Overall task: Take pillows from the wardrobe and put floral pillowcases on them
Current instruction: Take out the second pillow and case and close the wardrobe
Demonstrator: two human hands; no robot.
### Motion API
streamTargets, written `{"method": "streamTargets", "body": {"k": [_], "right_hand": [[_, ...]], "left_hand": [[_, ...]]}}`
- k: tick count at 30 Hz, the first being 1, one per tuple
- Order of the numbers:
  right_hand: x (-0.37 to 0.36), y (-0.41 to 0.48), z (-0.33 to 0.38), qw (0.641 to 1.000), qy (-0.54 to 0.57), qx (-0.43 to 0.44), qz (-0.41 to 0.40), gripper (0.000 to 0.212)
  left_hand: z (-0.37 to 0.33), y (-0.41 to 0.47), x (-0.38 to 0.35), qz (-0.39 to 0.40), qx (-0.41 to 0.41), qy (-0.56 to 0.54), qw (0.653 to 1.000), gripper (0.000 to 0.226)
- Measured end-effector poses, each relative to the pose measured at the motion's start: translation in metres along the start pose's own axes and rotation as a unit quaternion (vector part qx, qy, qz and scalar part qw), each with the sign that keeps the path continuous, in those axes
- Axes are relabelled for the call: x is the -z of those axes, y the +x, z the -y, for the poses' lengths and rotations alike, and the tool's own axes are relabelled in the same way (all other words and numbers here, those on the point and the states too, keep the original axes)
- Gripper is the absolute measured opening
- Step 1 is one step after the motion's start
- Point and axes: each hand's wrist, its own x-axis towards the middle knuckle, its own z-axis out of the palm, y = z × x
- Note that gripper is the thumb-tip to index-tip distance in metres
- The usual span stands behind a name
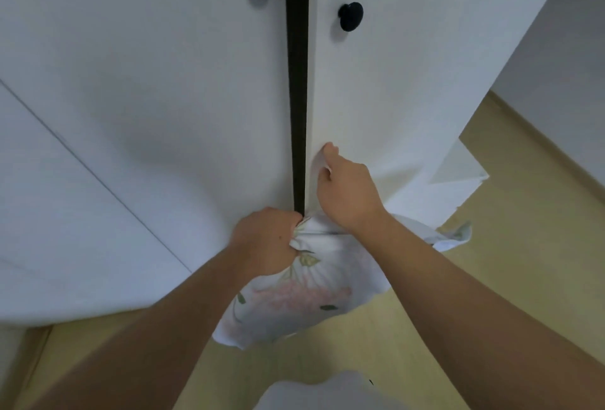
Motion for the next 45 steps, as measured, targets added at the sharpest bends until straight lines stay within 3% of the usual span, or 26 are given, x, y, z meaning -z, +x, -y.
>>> {"method": "streamTargets", "body": {"k": [10,18,26,33,40,45], "right_hand": [[0.006,0.048,0.010,0.991,0.042,-0.021,0.122,0.068],[0.002,0.071,0.000,0.986,0.063,-0.011,0.152,0.073],[0.009,0.071,-0.022,0.984,0.089,-0.056,0.146,0.066],[0.026,0.006,-0.071,0.980,0.119,-0.075,0.138,0.050],[0.076,-0.085,-0.138,0.968,0.102,-0.145,0.175,0.073],[0.090,-0.162,-0.213,0.941,-0.020,-0.299,0.155,0.112]], "left_hand": [[0.010,0.009,0.016,-0.048,0.041,0.017,0.998,0.015],[0.010,0.012,0.017,-0.061,0.042,0.027,0.997,0.013],[0.010,0.008,0.015,-0.076,0.039,0.025,0.996,0.015],[-0.003,0.019,0.012,-0.086,-0.003,0.017,0.996,0.023],[-0.057,0.062,0.003,-0.055,-0.109,0.014,0.992,0.022],[-0.125,0.094,-0.011,-0.031,-0.200,-0.005,0.979,0.015]]}}
